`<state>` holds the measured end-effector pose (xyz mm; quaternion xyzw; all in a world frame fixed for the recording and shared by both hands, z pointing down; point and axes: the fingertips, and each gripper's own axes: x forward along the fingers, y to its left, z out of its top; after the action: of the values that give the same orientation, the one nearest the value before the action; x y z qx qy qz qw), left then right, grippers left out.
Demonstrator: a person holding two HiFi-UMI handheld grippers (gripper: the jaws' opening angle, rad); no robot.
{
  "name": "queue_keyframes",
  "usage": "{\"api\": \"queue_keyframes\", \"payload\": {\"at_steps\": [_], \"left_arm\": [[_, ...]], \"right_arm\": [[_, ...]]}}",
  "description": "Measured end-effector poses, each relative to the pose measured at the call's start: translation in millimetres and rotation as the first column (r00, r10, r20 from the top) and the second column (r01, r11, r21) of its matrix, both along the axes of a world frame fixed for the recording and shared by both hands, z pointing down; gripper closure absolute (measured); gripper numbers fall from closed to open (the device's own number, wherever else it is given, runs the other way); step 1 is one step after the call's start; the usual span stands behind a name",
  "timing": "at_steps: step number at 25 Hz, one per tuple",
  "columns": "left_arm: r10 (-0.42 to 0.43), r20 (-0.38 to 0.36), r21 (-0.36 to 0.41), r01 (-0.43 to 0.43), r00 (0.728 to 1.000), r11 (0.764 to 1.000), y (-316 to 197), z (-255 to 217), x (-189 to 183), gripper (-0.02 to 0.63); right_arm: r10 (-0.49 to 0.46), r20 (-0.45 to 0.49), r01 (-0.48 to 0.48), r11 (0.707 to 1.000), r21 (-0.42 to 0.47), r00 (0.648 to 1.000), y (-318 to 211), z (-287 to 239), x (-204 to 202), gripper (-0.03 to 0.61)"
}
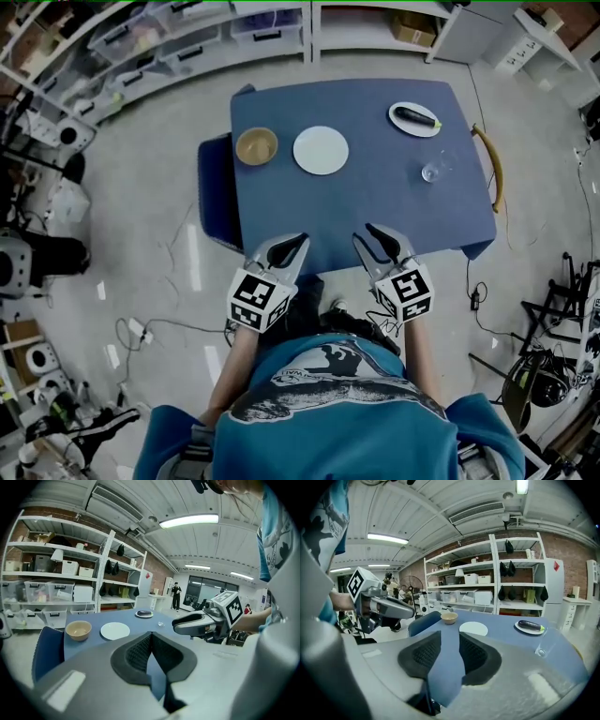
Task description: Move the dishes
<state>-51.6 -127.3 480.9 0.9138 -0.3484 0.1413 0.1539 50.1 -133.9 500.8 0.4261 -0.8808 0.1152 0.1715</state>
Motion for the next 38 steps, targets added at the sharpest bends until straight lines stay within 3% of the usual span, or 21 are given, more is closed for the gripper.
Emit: {"api": "queue_keyframes", "payload": {"at_steps": [16, 38], "left_arm": [[-0.082, 0.0, 0.023, 0.082, 0.997, 0.996, 109.5, -9.3, 37.6, 0.6], [-0.093, -0.02, 0.075, 0.094, 0.995, 0.993, 167.0, -16.1, 56.9, 0.6]], "right_arm": [[-0.085, 0.105, 0.077, 0.994, 0.076, 0.991, 90.9, -27.7, 15.2, 0.575], [-0.191, 0.065, 0.184, 0.978, 0.102, 0.979, 150.9, -32.7, 11.2, 0.577]]}}
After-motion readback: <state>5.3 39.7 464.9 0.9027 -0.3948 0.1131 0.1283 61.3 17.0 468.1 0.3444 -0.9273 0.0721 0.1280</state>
